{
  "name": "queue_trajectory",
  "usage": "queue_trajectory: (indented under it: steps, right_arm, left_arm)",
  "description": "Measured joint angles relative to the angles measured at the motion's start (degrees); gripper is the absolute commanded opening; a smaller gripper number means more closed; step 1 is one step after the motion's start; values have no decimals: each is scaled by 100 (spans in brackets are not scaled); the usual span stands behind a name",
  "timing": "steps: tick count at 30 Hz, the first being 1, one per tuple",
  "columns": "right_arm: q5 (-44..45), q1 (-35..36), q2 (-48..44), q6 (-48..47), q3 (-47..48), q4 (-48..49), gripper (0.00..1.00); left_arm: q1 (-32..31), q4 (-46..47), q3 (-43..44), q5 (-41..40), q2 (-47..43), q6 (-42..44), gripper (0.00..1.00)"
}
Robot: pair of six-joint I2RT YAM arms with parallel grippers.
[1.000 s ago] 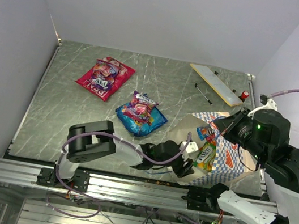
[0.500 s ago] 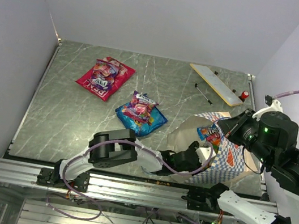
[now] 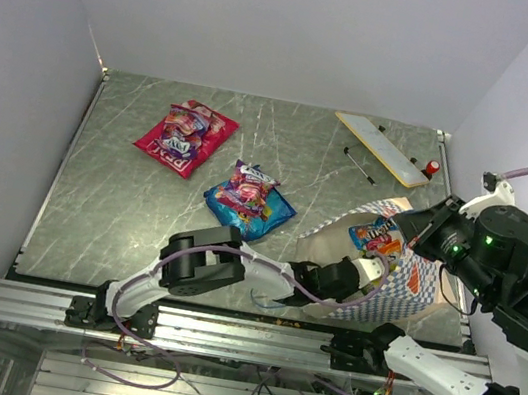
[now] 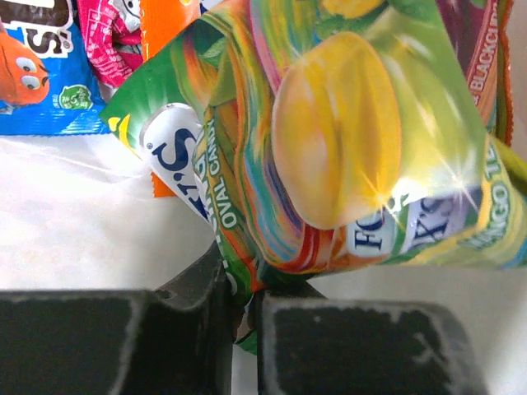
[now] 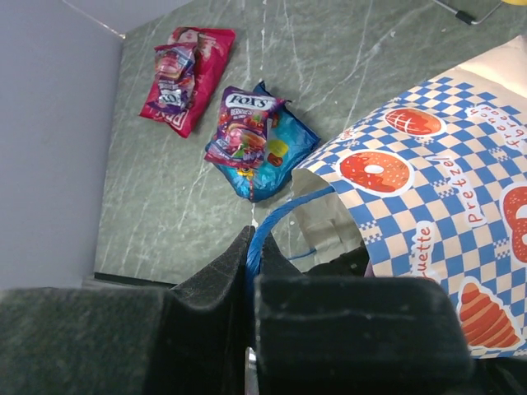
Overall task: Take the snacks out of the paper bag
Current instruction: Take out the snack from the paper bag.
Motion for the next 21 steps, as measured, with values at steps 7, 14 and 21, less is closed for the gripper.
queue_trajectory:
  steps: [7, 14, 21]
  right_arm:
    - [105, 0, -127, -87, 15, -7, 0]
    - [190, 0, -256, -339, 0, 105, 0]
    - [240, 0, -229, -734, -234, 455, 0]
  left_arm:
    - [-7, -984, -286, 4, -748, -24, 7]
    - [-7, -1797, -599, 44, -1945, -26, 7]
    - [-7, -2601, -951, 223, -3119, -146, 7]
